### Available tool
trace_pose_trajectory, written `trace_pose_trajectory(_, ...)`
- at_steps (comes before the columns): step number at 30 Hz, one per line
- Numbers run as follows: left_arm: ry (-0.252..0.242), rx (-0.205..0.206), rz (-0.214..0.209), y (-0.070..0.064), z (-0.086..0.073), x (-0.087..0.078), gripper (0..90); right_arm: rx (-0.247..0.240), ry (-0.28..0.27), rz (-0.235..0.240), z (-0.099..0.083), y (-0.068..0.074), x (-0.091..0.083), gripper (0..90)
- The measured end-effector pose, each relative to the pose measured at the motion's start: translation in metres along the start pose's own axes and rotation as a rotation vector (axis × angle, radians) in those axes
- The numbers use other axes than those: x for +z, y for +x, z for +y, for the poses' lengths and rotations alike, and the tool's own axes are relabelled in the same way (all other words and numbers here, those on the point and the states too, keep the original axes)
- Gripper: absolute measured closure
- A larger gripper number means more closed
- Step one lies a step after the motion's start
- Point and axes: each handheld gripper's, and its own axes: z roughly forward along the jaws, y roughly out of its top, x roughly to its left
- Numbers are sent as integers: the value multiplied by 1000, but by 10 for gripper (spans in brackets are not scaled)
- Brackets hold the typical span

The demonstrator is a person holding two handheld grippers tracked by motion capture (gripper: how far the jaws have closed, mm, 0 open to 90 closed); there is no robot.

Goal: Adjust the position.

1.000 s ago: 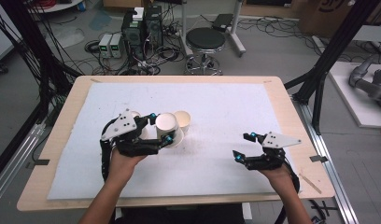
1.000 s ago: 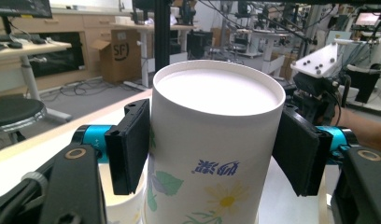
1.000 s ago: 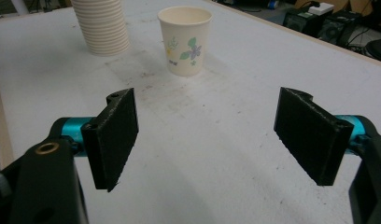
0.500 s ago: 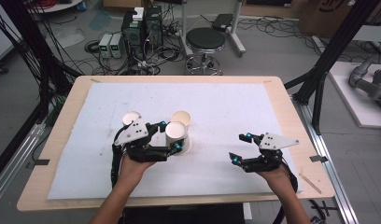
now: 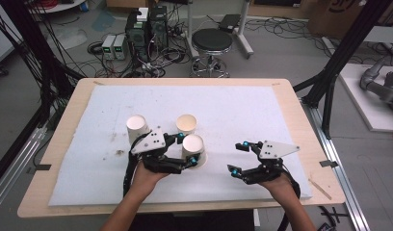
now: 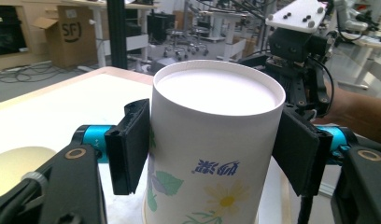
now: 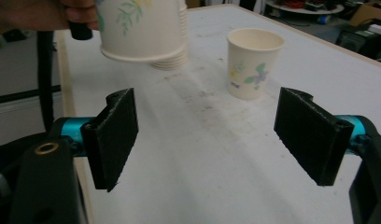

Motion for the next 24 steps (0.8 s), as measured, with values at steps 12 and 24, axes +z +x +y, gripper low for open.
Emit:
trace_pose_trajectory(12, 25, 6, -75, -7, -6, 10, 327, -13, -21, 136, 12, 11, 26, 223)
trace_pose_trajectory(24, 15, -8, -125, -10, -10, 17, 328, -16, -23, 215, 16, 18, 40, 224)
